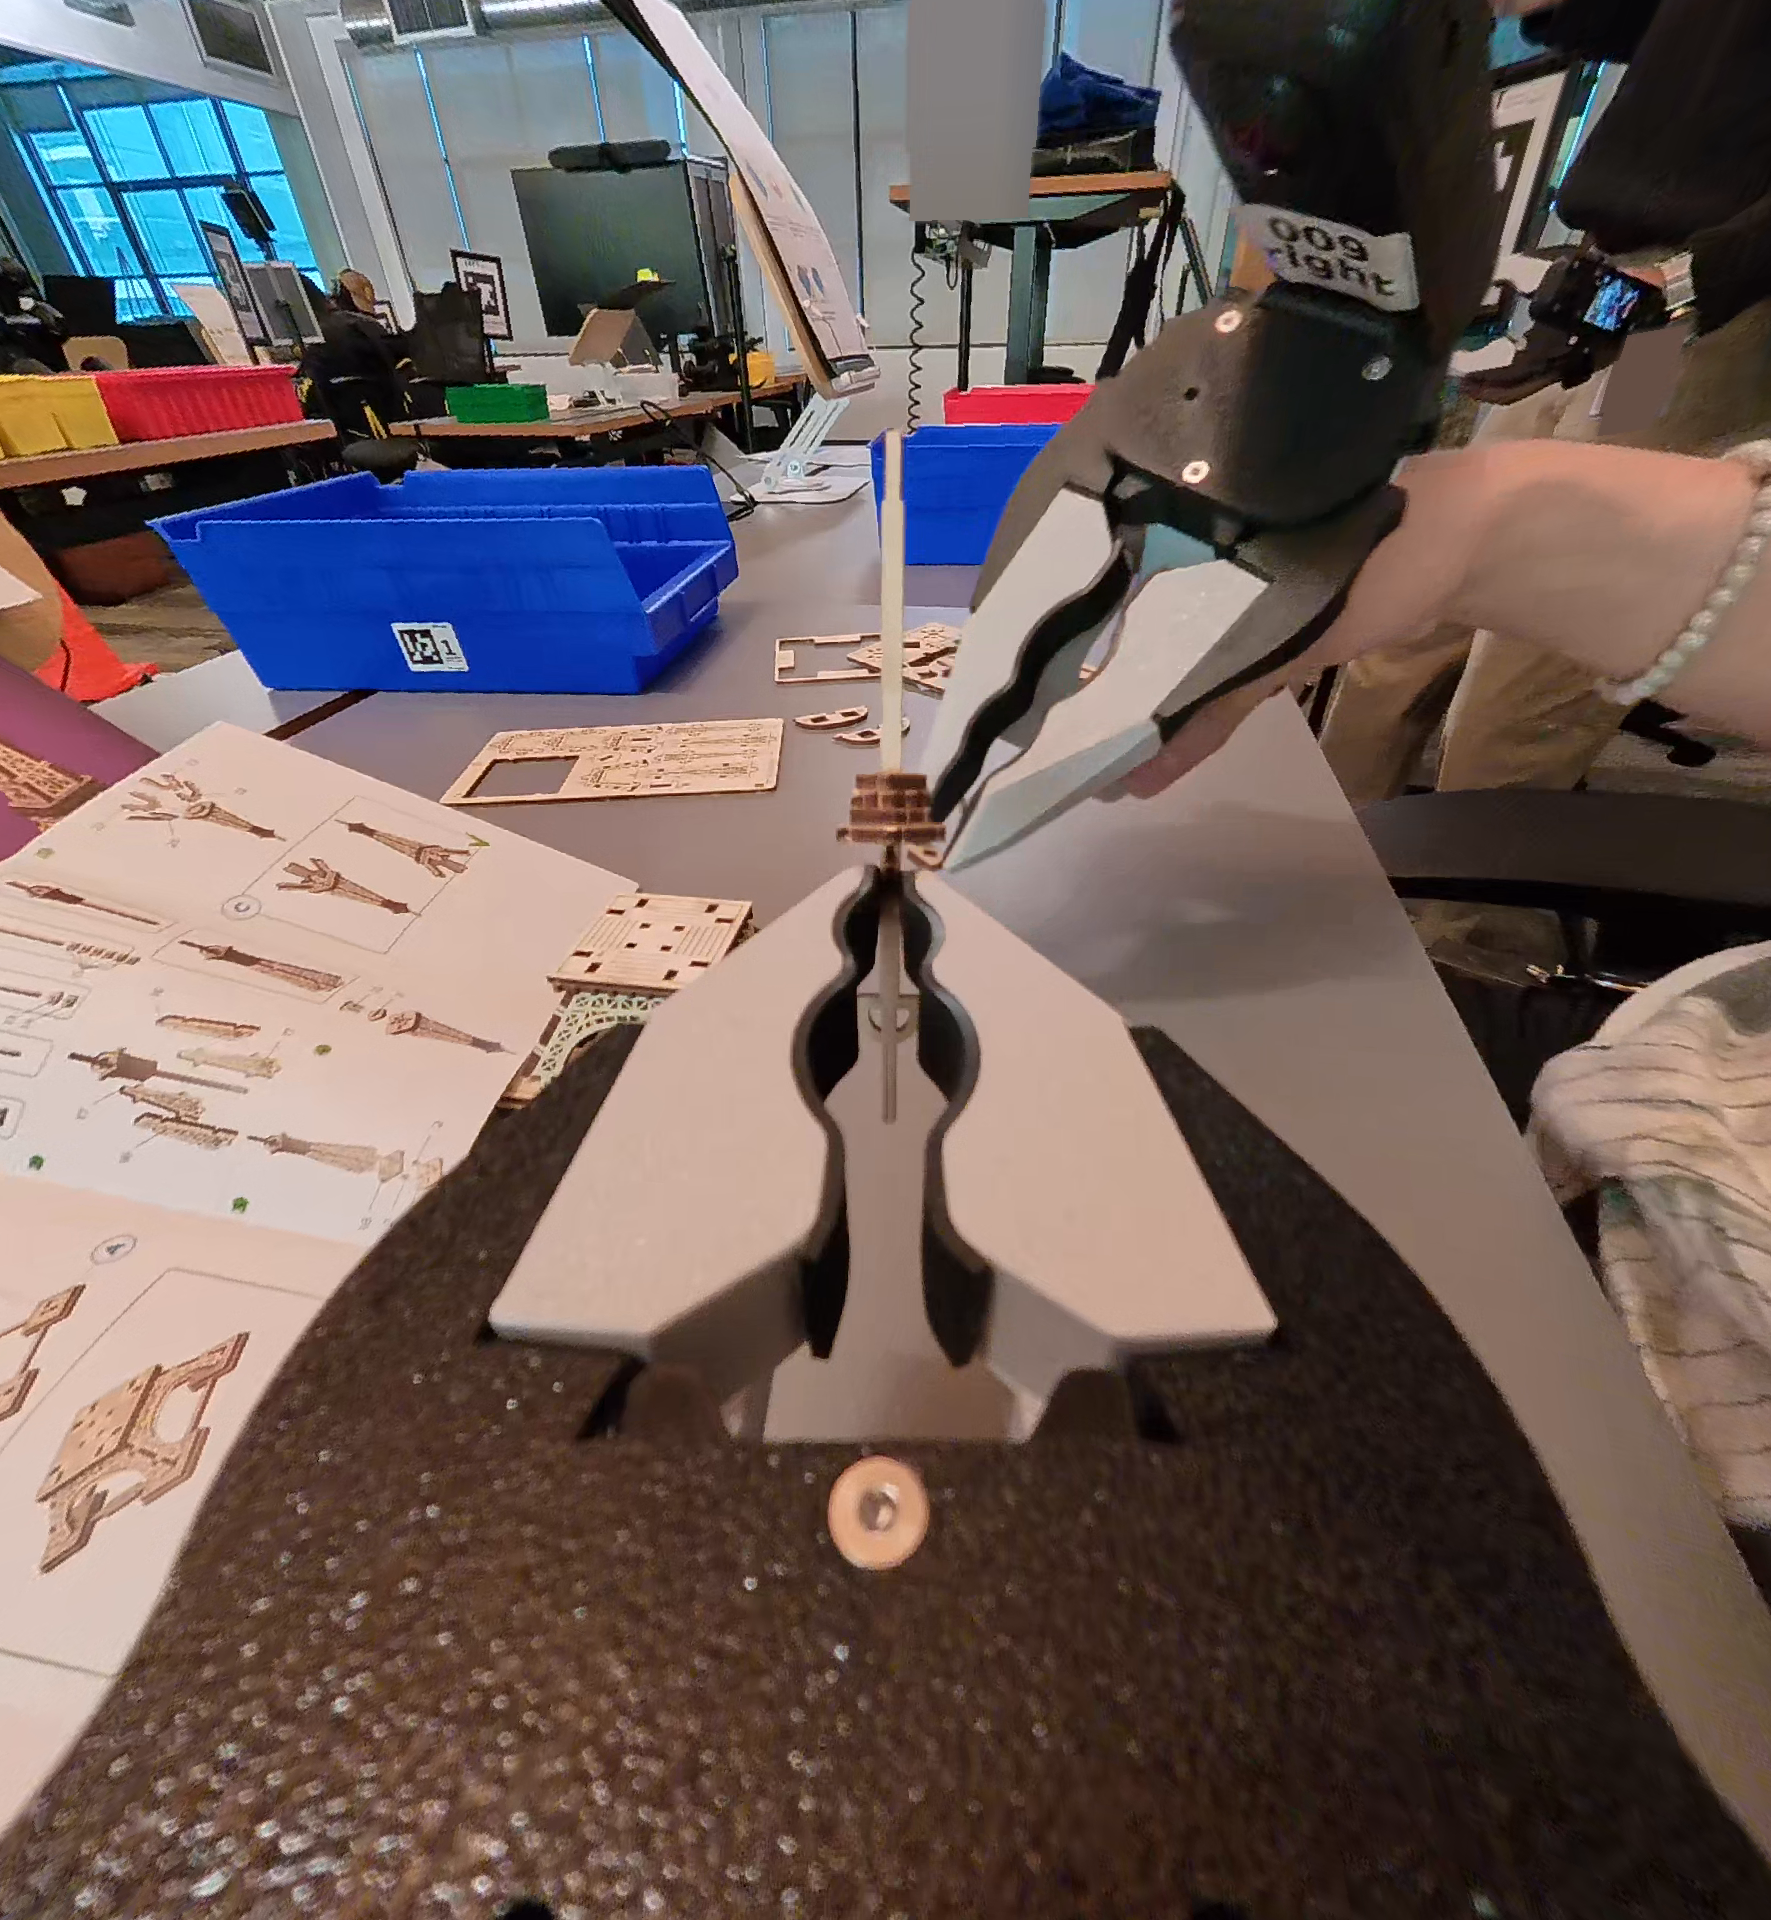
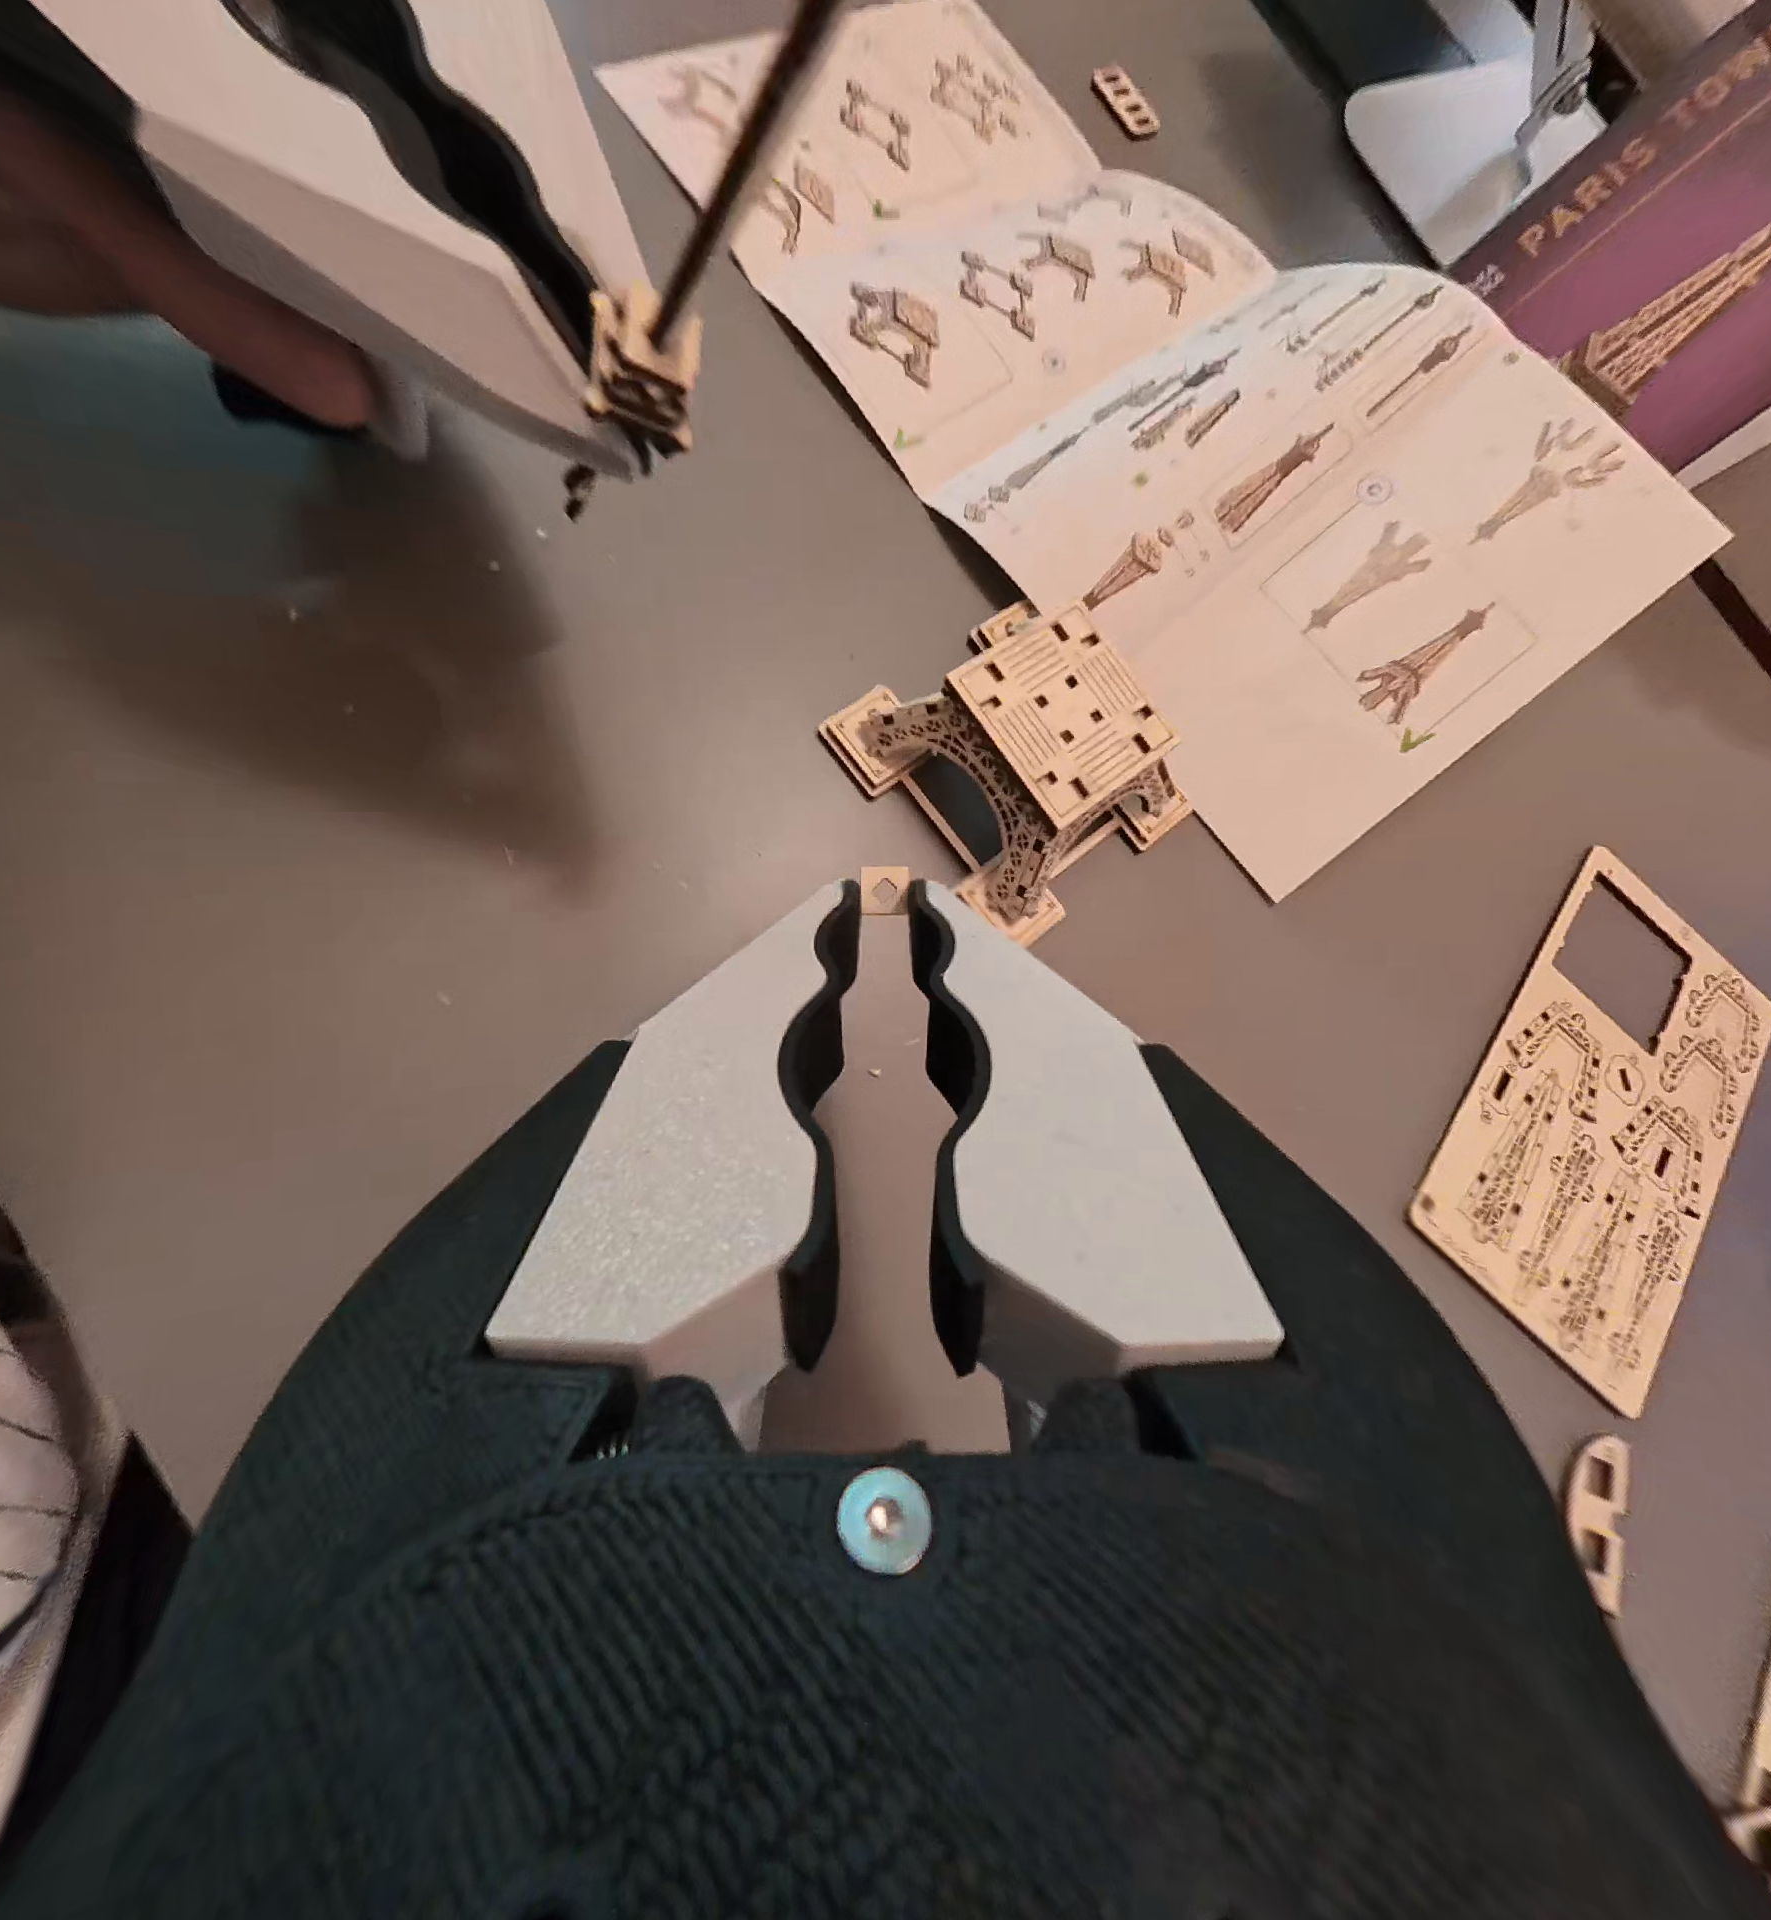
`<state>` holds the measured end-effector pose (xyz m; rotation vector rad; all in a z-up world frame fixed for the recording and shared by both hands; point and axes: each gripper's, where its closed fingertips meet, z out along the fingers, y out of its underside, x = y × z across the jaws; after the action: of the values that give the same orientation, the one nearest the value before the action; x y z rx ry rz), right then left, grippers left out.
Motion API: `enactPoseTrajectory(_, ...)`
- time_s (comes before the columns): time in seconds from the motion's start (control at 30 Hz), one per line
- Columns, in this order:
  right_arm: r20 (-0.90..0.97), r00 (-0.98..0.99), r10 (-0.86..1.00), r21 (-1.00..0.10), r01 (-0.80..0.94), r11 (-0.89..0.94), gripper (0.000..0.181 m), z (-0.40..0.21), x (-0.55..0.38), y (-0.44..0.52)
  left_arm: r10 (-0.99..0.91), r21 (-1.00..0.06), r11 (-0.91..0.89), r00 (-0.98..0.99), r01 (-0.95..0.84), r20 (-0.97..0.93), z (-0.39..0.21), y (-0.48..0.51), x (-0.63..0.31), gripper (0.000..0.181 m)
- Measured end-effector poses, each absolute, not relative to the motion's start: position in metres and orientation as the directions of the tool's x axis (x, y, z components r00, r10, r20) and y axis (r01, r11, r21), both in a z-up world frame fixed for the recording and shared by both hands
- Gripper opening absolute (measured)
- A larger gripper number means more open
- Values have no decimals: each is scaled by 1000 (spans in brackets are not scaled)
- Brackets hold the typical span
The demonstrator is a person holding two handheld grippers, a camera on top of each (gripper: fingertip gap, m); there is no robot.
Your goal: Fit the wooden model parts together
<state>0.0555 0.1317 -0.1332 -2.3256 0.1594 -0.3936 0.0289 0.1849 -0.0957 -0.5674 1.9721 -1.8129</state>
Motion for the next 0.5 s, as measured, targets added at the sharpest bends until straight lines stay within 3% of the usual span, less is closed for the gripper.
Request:
enactPoseTrajectory(0.37,220,908,-356,-793,-46,-608,7,-135,73,119,-584,-1000,-8,-812,-2,6,-79,177,32,0)
enactPoseTrajectory(0.5,246,909,-335,-789,-13,-615,7,-137,91,115,-595,-998,56,-803,7,-39,-80,168,35,0)
